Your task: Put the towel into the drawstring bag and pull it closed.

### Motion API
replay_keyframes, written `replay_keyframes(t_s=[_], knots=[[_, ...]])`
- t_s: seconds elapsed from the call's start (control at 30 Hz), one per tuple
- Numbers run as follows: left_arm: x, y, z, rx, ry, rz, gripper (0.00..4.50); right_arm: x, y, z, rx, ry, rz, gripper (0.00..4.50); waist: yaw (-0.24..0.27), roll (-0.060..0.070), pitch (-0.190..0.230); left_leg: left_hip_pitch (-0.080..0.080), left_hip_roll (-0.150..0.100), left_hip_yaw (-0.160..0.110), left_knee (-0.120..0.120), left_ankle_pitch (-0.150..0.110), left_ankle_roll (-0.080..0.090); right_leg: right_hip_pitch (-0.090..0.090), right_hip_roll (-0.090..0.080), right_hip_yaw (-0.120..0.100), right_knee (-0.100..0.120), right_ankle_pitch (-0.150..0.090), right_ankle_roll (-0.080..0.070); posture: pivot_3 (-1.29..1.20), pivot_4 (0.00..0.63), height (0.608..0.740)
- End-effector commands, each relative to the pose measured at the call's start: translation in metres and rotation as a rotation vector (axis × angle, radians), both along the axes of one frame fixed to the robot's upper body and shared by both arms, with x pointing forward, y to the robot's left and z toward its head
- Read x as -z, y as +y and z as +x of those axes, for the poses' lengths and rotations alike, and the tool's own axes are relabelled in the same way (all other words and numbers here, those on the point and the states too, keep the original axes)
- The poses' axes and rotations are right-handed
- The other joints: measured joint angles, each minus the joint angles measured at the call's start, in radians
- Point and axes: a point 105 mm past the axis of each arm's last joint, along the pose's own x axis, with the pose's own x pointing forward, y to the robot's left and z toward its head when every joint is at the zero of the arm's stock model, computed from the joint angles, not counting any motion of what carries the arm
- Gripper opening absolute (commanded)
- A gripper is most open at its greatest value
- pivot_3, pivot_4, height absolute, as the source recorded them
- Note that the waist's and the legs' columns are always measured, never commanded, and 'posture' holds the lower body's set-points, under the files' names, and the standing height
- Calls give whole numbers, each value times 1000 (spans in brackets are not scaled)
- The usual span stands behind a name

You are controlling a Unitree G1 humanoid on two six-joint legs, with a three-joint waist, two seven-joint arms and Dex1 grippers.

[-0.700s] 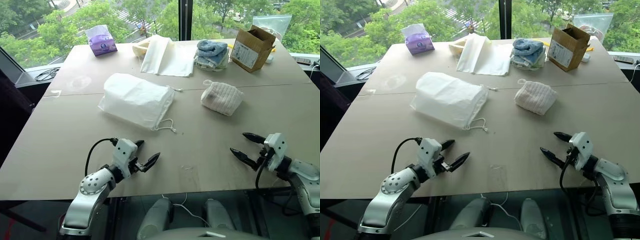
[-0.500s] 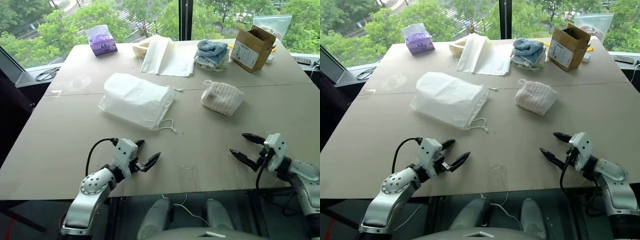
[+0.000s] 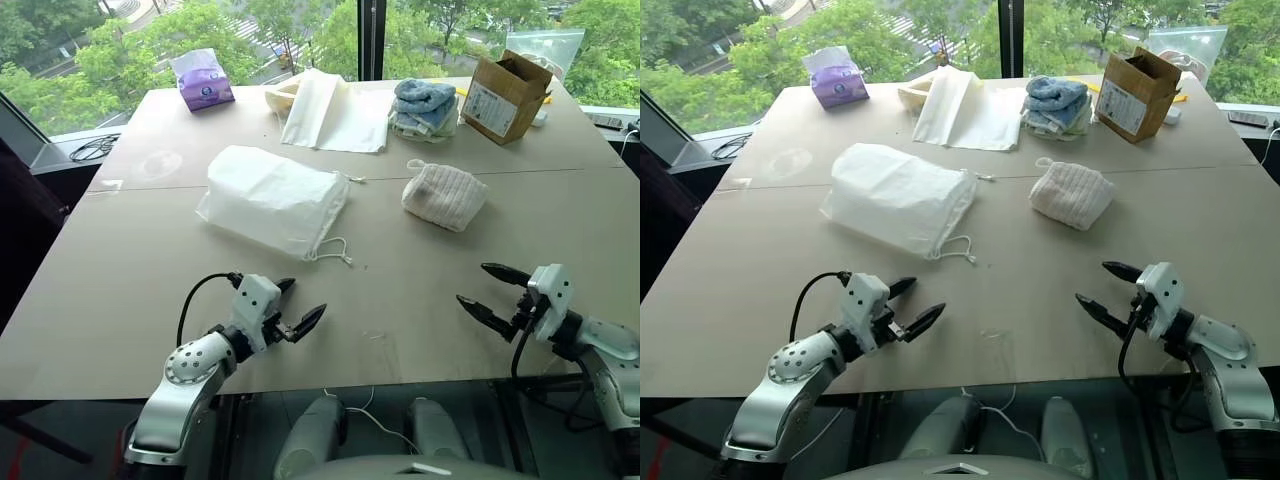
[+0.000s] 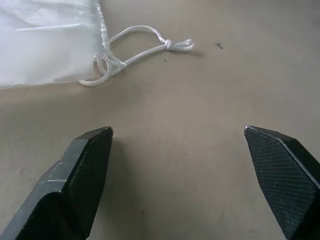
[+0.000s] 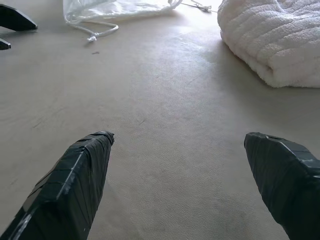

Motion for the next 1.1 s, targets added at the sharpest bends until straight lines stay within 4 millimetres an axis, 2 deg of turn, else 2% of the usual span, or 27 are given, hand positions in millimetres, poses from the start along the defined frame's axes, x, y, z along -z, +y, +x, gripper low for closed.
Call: replay_keyframes(t_s=[0.03,0.17,0.4,0.53,0.73,0.97,1.1], knots=[[-20,-11,1,30,-71,-36,4334,-11,10,-3,-41,-48,29,4492,0,0,0,0,0,0,0,0,0,0,0,0,0,0,0,0,150,740],[-29,-20,12,15,-110,-55,4334,-15,16,-3,-61,-66,56,4492,0,0,0,0,0,-1,0,0,0,0,0,-1,0,0,0,0,150,740],[-45,-27,32,-37,-195,-52,4334,-33,25,-1,-112,-115,146,4492,-3,-1,0,-1,0,-1,0,1,-2,0,0,-1,-1,0,0,0,150,740],[-53,-31,48,-130,-252,15,4334,-39,31,0,-112,-138,185,4492,0,-1,1,-1,0,-1,-1,2,-4,0,1,-1,-1,0,0,0,150,740],[-63,-44,54,-129,-359,137,4334,-38,45,-2,-137,-136,198,4492,-2,-1,1,-1,0,-1,-1,2,-4,0,1,-1,-2,0,0,0,150,740],[-65,-21,76,-355,-426,263,4334,-37,48,1,-131,-139,200,4492,0,-2,1,-2,0,-1,-1,2,-4,0,1,-1,-2,0,0,0,150,740],[-64,-20,89,-405,-450,328,4334,-39,43,3,-121,-147,193,4492,1,-3,2,-2,-1,-2,-1,2,-4,0,1,-2,-2,0,0,0,150,740]])
